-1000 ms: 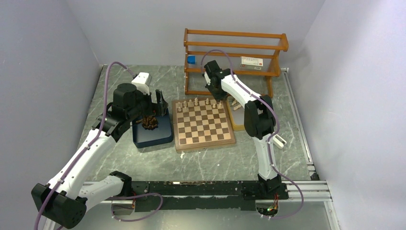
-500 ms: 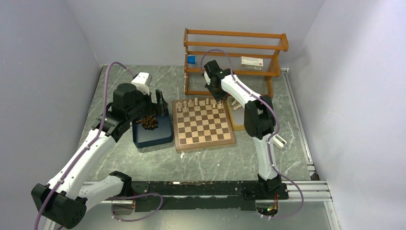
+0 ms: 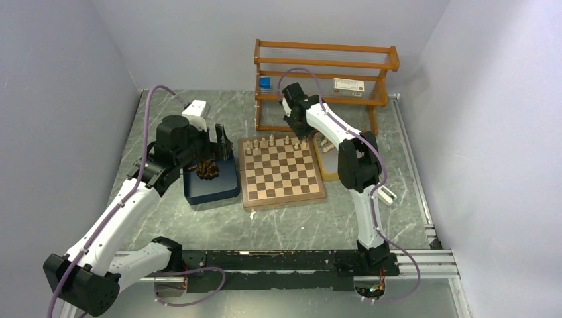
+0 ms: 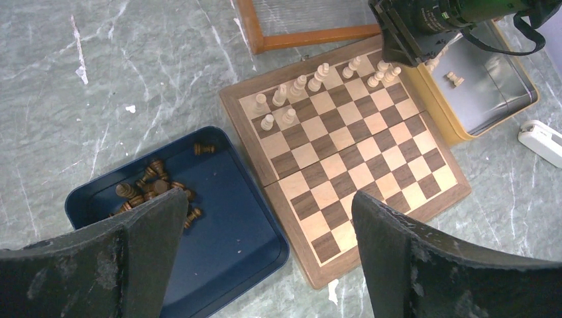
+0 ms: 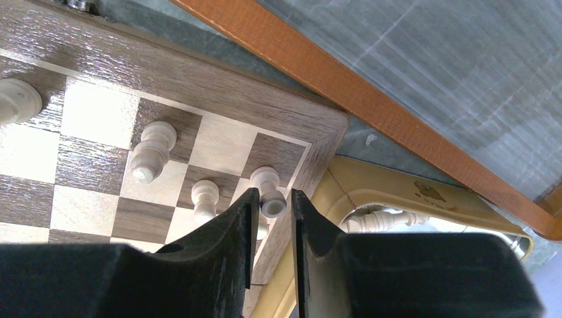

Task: Set up the chess pieces on the board
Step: Place the chess piece on the chessboard, then adjust the chess piece on the chessboard.

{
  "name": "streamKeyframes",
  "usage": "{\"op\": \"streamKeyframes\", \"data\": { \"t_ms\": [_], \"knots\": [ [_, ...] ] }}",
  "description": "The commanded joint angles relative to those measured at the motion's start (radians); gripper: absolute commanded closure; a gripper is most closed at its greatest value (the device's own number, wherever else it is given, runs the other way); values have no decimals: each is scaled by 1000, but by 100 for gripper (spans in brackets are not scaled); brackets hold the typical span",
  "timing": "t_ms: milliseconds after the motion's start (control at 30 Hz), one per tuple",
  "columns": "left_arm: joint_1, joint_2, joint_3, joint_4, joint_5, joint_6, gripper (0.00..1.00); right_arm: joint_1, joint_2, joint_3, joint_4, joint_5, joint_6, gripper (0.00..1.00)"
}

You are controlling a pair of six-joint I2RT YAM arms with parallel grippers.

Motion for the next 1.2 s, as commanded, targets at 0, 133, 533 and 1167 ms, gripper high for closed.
{"op": "streamKeyframes", "data": {
  "t_ms": [0,133,533,1167],
  "knots": [
    [1,-18,-6,5,-19,4,2,5,-7,-1,18,5,-4,72],
    [1,-19,-6,5,-19,4,2,10,-19,21,1,5,10,71],
    [1,-22,-10,9,-14,0,2,20,-284,-272,239,-87,-303,70],
    [1,-21,-8,8,-14,0,2,-40,-329,-468,386,-335,-763,78]
  ]
}}
